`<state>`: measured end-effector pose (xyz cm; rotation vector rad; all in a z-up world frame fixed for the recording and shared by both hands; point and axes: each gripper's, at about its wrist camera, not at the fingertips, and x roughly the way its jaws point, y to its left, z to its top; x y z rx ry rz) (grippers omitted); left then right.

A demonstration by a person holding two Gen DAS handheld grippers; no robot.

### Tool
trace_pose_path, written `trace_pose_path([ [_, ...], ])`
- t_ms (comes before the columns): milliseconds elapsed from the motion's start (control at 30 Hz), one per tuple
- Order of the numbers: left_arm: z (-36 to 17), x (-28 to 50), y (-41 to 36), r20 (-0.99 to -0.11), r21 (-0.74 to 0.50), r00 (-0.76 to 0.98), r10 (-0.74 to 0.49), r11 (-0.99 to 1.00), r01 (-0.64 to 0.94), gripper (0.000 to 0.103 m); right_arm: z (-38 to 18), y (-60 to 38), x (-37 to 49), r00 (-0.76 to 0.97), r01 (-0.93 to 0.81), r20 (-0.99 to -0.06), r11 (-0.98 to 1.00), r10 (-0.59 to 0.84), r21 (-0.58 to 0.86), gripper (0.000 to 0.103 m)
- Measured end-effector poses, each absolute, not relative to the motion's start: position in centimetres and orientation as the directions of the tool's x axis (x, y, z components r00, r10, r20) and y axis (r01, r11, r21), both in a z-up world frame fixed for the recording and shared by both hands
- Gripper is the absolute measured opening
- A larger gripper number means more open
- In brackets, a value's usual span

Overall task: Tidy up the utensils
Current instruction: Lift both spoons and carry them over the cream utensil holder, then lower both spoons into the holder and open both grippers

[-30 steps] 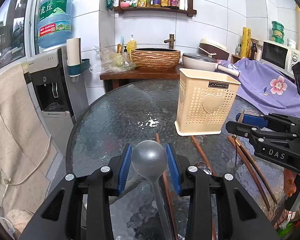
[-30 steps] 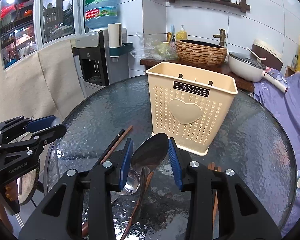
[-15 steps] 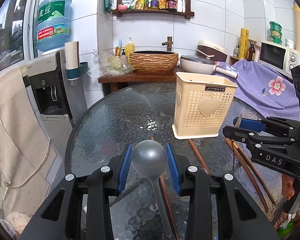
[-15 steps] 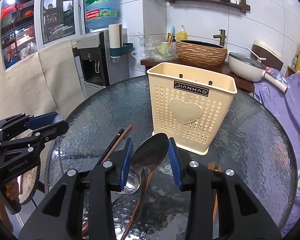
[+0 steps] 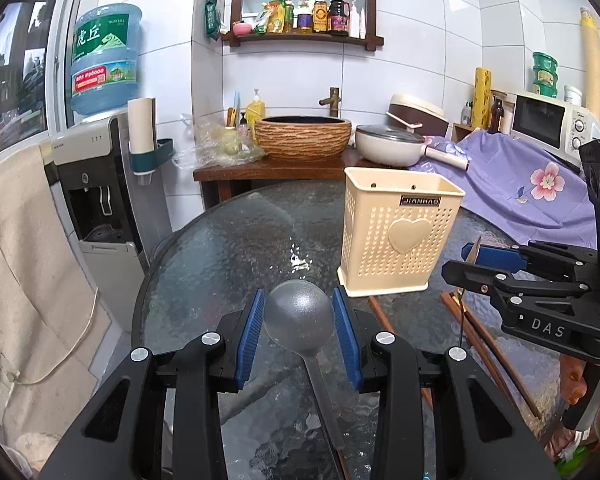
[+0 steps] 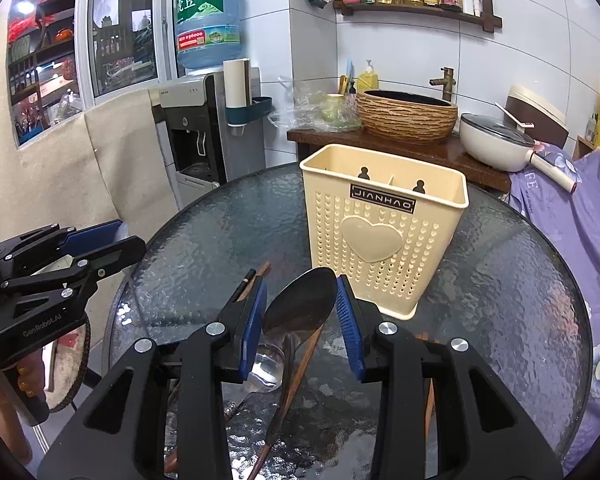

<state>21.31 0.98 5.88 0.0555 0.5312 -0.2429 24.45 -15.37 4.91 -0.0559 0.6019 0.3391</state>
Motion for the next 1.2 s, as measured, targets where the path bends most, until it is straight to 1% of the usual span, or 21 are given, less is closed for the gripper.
trace_pose_path([
  [133, 6.7, 21.5, 0.9, -0.495, -0.029, 0.834, -0.244, 0.964, 0.264, 0.035, 5.6, -15.6, 24.5, 0.773, -0.333, -0.555, 0.941, 0.307, 0.057, 0.036],
  [267, 8.0, 21.4, 0.6, -0.47, -0.02, 0.843, -0.263, 0.958, 0.287, 0.035, 6.9, -16.0, 24.6, 0.775, -0.345, -0.54, 0.936, 0.328, 0.073, 0.036],
  [367, 9.6, 21.7, 0.0, -0.443, -0.019, 0.846, -0.297, 0.946, 0.322, 0.035, 8.2, -16.2, 24.7, 0.784, -0.352, -0.523, 0.933, 0.334, 0.069, 0.036],
  [500, 12.7, 22.3, -1.2, -0.384, 0.0, 0.861, -0.334, 0.932, 0.362, 0.035, 10.4, -16.5, 25.1, 0.808, -0.35, -0.49, 0.935, 0.328, 0.05, 0.036],
  [600, 15.0, 23.4, -2.1, -0.351, 0.01, 0.869, -0.349, 0.927, 0.376, 0.035, 12.4, -16.9, 25.9, 0.84, -0.329, -0.454, 0.944, 0.298, 0.01, 0.036],
  [667, 16.4, 24.6, -2.8, -0.338, 0.003, 0.868, -0.364, 0.922, 0.388, 0.035, 13.8, -17.4, 26.9, 0.856, -0.309, -0.433, 0.951, 0.282, 0.008, 0.036],
  [967, 20.9, 30.4, -4.9, -0.295, -0.043, 0.881, -0.371, 0.926, 0.376, 0.035, 20.0, -20.1, 32.5, 0.913, -0.218, -0.35, 0.976, 0.207, 0.007, 0.036],
  [1100, 21.1, 32.4, -5.9, -0.293, -0.043, 0.887, -0.357, 0.931, 0.361, 0.035, 20.7, -20.7, 34.7, 0.924, -0.186, -0.341, 0.983, 0.172, -0.006, 0.036],
  [1200, 20.3, 33.7, -6.7, -0.296, -0.032, 0.895, -0.334, 0.94, 0.34, 0.035, 20.1, -20.9, 36.0, 0.927, -0.167, -0.344, 0.986, 0.151, -0.019, 0.036],
])
